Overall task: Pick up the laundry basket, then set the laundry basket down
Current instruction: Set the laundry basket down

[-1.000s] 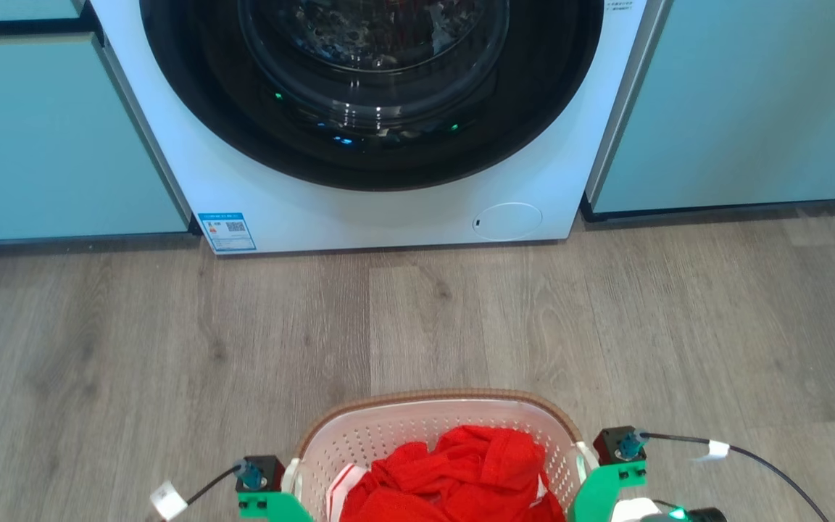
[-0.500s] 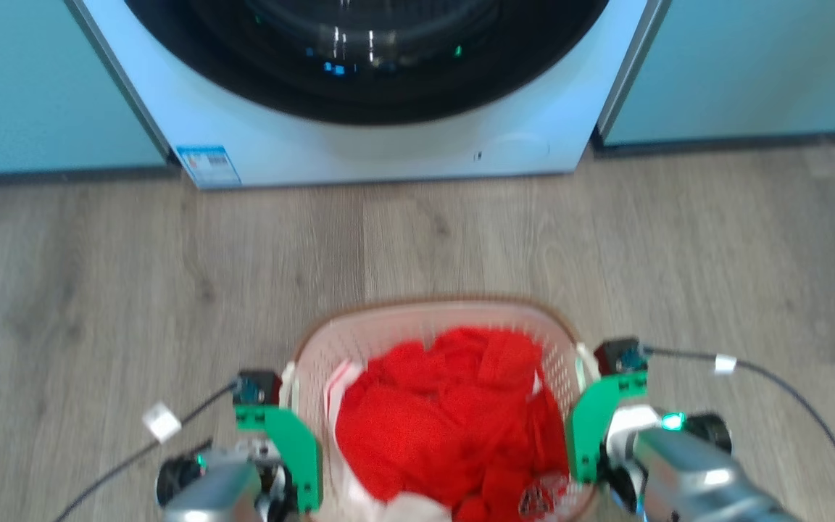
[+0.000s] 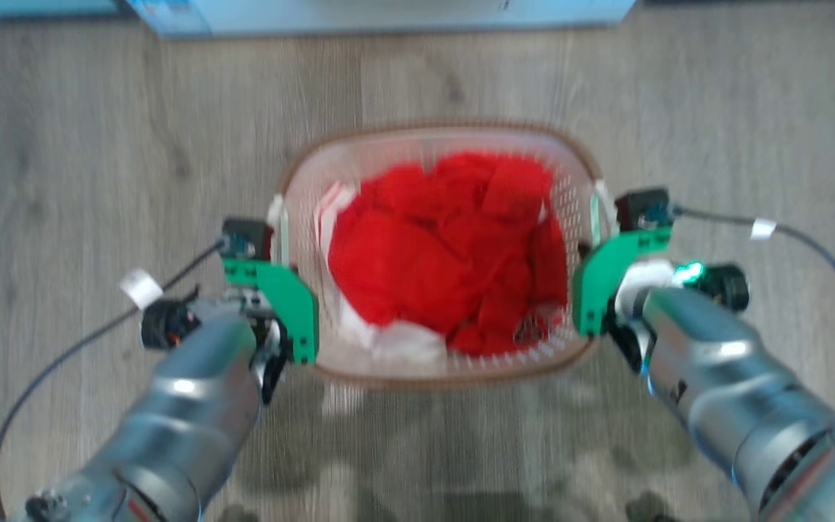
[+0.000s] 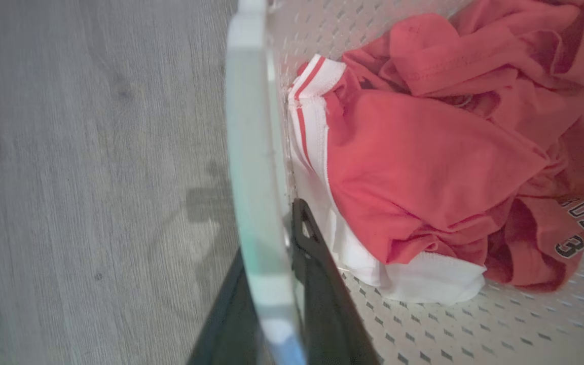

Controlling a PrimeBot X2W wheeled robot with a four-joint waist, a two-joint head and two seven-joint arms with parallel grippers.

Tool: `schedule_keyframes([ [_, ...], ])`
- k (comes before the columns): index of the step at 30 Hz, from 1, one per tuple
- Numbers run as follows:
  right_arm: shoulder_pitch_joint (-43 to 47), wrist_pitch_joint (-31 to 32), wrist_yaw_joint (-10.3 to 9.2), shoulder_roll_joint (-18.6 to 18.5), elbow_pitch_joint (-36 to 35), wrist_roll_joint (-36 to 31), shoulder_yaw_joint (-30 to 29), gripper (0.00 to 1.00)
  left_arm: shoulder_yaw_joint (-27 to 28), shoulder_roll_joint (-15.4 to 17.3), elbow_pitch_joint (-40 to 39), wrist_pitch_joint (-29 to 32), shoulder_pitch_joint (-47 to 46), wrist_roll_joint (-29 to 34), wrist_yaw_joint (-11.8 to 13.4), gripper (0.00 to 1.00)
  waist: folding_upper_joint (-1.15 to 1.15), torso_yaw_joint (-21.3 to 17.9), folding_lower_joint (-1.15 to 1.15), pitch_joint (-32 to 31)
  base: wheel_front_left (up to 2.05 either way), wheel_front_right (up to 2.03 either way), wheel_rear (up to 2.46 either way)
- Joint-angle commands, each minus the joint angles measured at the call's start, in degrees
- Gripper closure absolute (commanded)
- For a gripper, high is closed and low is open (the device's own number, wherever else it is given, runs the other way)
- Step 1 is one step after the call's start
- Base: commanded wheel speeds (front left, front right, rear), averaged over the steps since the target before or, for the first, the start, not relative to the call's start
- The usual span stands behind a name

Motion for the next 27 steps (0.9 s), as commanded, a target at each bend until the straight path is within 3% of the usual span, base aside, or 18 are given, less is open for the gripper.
schedule_keyframes([
  [1,-1.1,-1.2,0.01,-0.3,-0.4,-1.5,-0.3,1.00,0.8,1.6,0.4,-1.1,-2.4,0.8,1.0,1.00,0.00,1.1,-0.02,6.1,0.00,0.00,0.00],
  [14,-6.5,-1.8,0.01,-2.6,-0.3,-8.4,-7.3,1.00,0.0,1.6,-1.4,-3.3,-8.6,0.8,2.5,1.00,0.00,2.7,-0.02,16.3,0.00,0.00,0.00],
  [27,-7.3,-2.6,0.01,-2.4,-0.3,-16.3,-15.1,1.00,-1.3,1.6,-2.1,-5.1,-11.3,0.2,3.7,1.00,0.00,2.9,-0.02,21.3,0.00,0.00,0.00],
])
